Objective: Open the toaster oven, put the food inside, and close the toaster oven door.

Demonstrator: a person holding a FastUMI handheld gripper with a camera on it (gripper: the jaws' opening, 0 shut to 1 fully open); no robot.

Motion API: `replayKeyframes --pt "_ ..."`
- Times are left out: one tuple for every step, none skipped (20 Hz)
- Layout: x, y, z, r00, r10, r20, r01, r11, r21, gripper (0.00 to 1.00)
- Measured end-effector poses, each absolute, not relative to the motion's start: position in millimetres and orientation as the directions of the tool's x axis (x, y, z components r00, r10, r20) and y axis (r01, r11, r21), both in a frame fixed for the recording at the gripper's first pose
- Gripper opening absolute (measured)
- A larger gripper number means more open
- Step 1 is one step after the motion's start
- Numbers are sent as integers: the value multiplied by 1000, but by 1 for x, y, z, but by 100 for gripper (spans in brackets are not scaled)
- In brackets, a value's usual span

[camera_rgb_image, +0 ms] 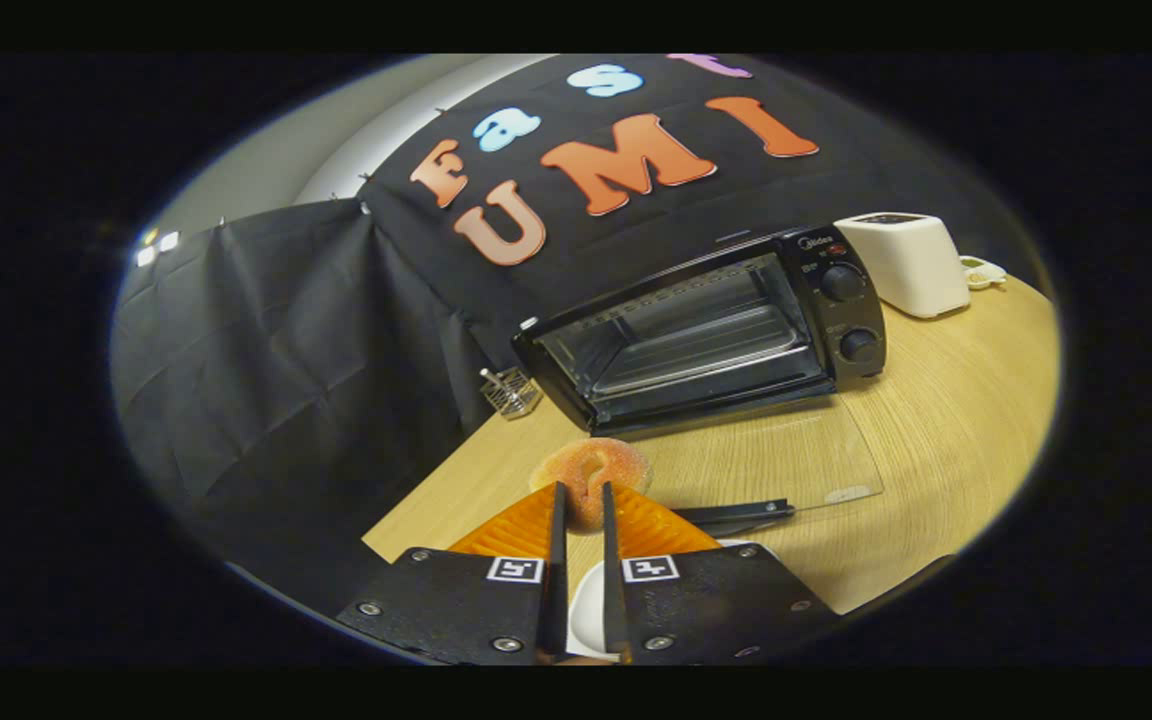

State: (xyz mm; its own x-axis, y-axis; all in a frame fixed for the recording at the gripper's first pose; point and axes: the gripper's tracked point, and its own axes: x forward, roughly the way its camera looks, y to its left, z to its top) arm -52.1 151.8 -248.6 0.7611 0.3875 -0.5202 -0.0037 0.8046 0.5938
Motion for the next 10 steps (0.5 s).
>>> replayKeyframes --pt "-43 151 -249 766 387 -513 14 788 616 14" --pt "-36 150 -249 772 384 -506 36 769 638 14" --pt "-26 149 -250 778 374 -506 59 757 651 14" --pt "-17 147 -251 786 365 -499 75 745 663 14" --pt "-9 147 -250 791 359 -495 93 729 678 14" --pt "-1 149 -251 795 356 -491 105 716 690 14" --pt "8 148 -255 796 345 -498 127 708 694 14" --pt "17 146 -258 796 334 -506 142 708 691 14" --pt "27 145 -262 798 315 -514 162 709 686 14" --pt "36 143 -264 800 304 -518 173 710 683 14"
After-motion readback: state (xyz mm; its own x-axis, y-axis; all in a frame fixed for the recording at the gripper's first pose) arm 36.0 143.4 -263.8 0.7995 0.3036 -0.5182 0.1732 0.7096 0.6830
